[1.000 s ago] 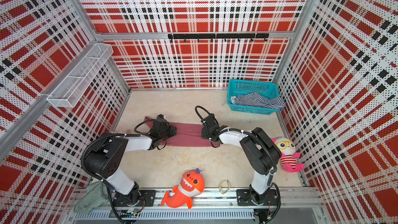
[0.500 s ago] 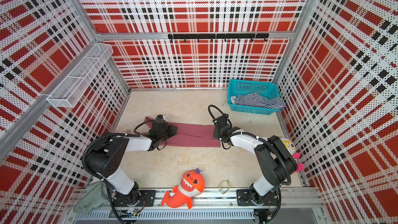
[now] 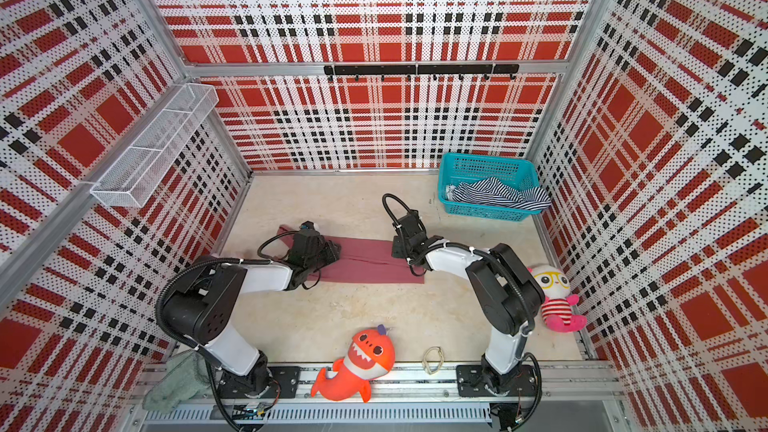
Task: Fold and stack tank tops
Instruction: Rotate the tank top at the center of the table.
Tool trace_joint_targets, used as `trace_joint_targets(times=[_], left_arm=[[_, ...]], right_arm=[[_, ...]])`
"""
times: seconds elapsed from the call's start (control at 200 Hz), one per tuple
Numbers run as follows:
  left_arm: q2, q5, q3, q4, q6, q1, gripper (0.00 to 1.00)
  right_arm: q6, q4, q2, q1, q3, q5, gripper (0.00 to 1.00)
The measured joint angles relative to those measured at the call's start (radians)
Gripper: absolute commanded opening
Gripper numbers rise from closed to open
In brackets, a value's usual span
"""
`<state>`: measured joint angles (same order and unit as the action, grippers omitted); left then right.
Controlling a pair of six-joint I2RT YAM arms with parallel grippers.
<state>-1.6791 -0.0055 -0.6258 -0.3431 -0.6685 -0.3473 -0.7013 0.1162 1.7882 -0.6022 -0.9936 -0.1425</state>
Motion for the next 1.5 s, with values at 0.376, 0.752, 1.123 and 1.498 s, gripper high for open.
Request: trace_joint_targets(times=[0.376, 0.752, 1.123, 1.498], left_arm=[[-0.226, 0.033, -0.264, 0.004, 0.04, -0.011, 0.49], [-0.568, 0.182, -0.808, 0.18, 0.207, -0.054, 0.51], [-0.645, 0.233, -1.083, 0.439, 0.412, -0.059, 0.73], [-0.256, 0.196, -0.79, 0.391, 0.357, 0.097, 0.57]], right_arm=[[-0.052, -0.134, -0.066, 0.029, 0.191, 0.033, 0.17], [-0.148, -0.138, -0.204, -0.172, 0.33, 0.126, 0.18], [-0.105, 0.046, -0.395, -0.14, 0.217, 0.041, 0.2], [-0.049, -0.124, -0.121, -0.058, 0.104, 0.071, 0.17]])
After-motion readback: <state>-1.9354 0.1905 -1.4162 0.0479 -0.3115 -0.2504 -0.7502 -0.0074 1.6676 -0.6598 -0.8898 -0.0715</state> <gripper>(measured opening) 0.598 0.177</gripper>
